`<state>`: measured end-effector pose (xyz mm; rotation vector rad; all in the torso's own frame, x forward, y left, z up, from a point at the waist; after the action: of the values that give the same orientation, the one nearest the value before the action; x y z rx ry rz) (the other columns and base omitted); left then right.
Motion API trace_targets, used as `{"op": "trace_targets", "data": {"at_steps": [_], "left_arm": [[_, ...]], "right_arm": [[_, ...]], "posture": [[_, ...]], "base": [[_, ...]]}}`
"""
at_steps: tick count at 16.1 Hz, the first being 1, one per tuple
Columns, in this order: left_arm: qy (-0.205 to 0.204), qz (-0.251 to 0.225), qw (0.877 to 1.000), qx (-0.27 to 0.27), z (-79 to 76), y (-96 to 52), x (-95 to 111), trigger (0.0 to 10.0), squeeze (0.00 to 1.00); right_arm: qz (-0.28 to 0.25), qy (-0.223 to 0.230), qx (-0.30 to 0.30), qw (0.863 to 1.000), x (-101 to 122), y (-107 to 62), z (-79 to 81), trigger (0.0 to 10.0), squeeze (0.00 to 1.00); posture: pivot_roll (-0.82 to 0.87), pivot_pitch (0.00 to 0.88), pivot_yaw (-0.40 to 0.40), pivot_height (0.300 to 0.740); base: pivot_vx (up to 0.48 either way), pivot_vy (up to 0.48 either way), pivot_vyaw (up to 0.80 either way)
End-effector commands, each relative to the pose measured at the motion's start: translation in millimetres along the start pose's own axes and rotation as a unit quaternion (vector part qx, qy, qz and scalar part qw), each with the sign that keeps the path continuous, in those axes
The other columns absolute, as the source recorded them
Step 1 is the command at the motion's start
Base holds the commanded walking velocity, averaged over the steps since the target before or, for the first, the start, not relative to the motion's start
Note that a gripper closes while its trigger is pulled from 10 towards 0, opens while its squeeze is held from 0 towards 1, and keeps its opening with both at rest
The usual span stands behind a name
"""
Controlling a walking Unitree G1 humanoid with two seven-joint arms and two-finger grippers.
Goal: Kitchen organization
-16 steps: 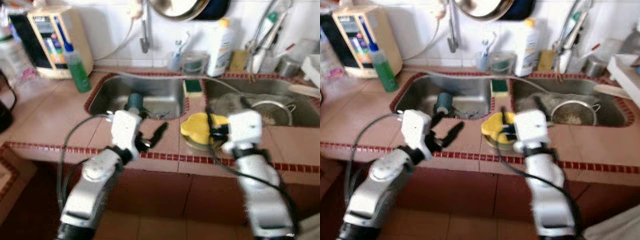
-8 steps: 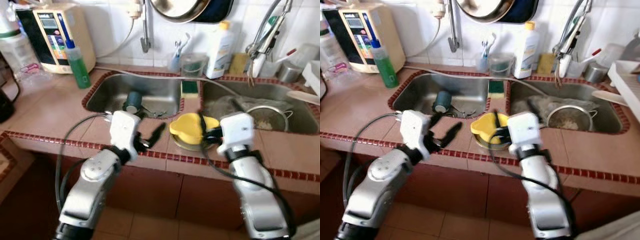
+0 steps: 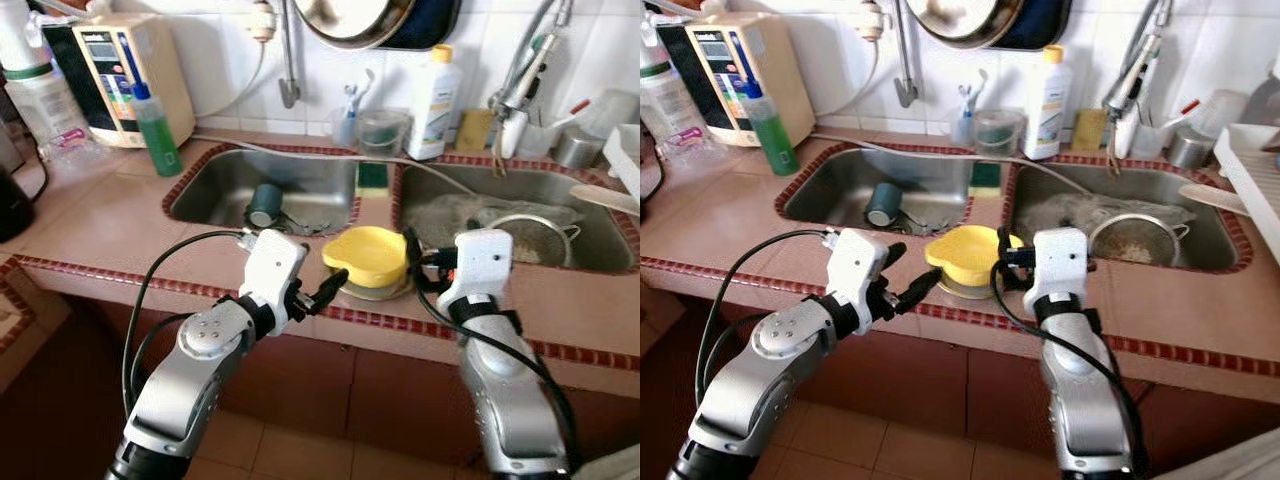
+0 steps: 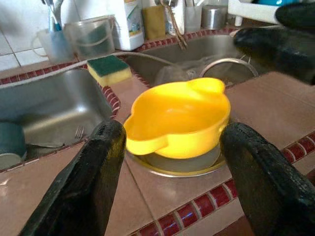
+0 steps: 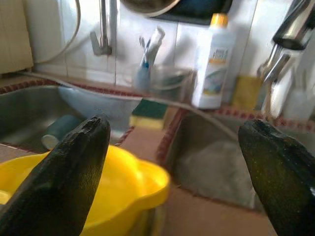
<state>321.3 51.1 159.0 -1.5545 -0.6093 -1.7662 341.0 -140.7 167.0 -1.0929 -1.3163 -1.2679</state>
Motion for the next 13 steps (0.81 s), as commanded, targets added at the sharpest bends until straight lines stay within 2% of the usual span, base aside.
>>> {"op": "trace_targets", "data": {"at_steps": [1, 2, 5, 6, 7, 11, 13], "left_arm": [[0.008, -0.001, 1.000, 0.001, 1.8, 0.5, 8, 10.0, 0.00], [0.003, -0.001, 1.000, -0.004, 2.2, 1.3, 11, 10.0, 0.00], [-0.007, -0.010, 1.000, -0.010, 4.0, 1.7, 22, 10.0, 0.00], [-0.006, -0.012, 1.000, -0.014, 3.7, 0.9, 25, 10.0, 0.00], [-0.002, -0.012, 1.000, -0.016, 4.5, -0.1, 27, 10.0, 0.00], [-0.004, -0.013, 1.000, -0.006, 7.6, -2.1, 31, 10.0, 0.00], [-0.006, -0.015, 1.000, -0.002, 7.3, -2.8, 33, 10.0, 0.00]], "right_arm": [[0.010, 0.016, -0.016, 1.000, -2, 3.6, -5.7, 10.0, 0.00], [0.031, 0.106, -0.033, 0.993, -9, 7.1, -7.5, 10.0, 0.00], [0.059, 0.161, -0.054, 0.984, -19, 23.9, -13.4, 10.0, 0.00], [0.061, 0.172, -0.056, 0.982, -15, 32.3, -11.1, 10.0, 0.00], [0.069, 0.188, -0.055, 0.978, -10, 43.1, -1.9, 10.0, 0.00], [0.089, 0.184, -0.039, 0.978, -6, 49.3, 23.8, 10.0, 0.00], [0.106, 0.169, -0.025, 0.980, -9, 47.3, 29.5, 10.0, 0.00]], "posture": [[-0.16, 0.027, 0.045, 0.740], [-0.16, 0.031, 0.046, 0.740], [-0.16, 0.038, 0.048, 0.740], [-0.15, 0.039, 0.045, 0.740], [-0.15, 0.041, 0.044, 0.740], [-0.13, 0.039, 0.029, 0.740], [-0.12, 0.041, 0.020, 0.740]], "base": [[0.000, 0.000, 0.00], [0.000, 0.000, 0.00], [0.000, 0.000, 0.00], [0.000, 0.000, 0.00], [0.000, 0.000, 0.00], [0.000, 0.000, 0.00], [0.000, 0.000, 0.00]]}}
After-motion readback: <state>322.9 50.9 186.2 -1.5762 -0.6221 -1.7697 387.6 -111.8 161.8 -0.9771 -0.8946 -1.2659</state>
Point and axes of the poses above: a point about 5 cm out from each wrist's last joint towards the gripper, its own y axis pointing out of the wrist towards the gripper, its own x axis along the axis of the wrist's last joint, z = x × y, the point moved 5 cm from there along y, pointing out of the wrist towards the gripper, and after that the axes turned 6 degrees about y, right-handed, at the moved point
